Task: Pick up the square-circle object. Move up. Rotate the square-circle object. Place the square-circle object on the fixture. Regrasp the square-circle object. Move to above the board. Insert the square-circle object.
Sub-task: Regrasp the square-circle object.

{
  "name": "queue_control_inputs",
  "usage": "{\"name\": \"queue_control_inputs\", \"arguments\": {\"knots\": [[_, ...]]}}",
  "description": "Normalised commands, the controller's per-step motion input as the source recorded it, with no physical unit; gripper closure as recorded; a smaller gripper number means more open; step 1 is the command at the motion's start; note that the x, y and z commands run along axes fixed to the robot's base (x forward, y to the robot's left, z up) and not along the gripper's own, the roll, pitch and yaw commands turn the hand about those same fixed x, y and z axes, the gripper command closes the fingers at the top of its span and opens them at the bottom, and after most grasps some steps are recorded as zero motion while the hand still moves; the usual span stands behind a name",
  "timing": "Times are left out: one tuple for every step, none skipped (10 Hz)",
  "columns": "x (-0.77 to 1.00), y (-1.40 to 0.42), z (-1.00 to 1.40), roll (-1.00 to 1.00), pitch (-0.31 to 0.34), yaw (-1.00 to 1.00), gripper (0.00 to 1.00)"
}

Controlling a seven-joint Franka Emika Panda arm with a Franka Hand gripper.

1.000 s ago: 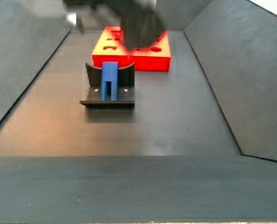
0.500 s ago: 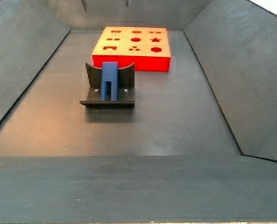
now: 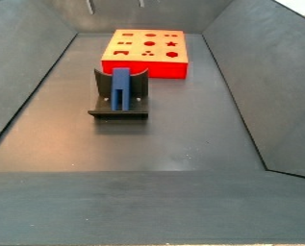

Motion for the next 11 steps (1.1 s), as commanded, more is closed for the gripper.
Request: {"name": "queue_control_inputs", "arguments": {"knots": [[-0.03,-0.02,0.01,1.00,-0.013,0.02,0.00],[-0.03,-0.02,0.01,1.00,-0.014,0.02,0.00],[-0.03,-0.02,0.01,1.00,-0.013,0.02,0.00],[-0.02,-0.02,0.02,1.00,-0.009,0.02,0.00],[-0.01,-0.02,0.01,1.00,-0.005,0.02,0.00],[0.01,-0.02,-0.01,1.00,0.002,0.02,0.00],[0.02,-0.02,-0.01,1.00,0.011,0.03,0.00],[0.03,-0.02,-0.01,1.00,0.020,0.03,0.00],[0.04,-0.03,-0.01,1.00,0.034,0.03,0.00],[0.06,-0.03,-0.01,1.00,0.059,0.04,0.00],[0.07,-0.03,-0.01,1.00,0.083,0.05,0.00]]}}
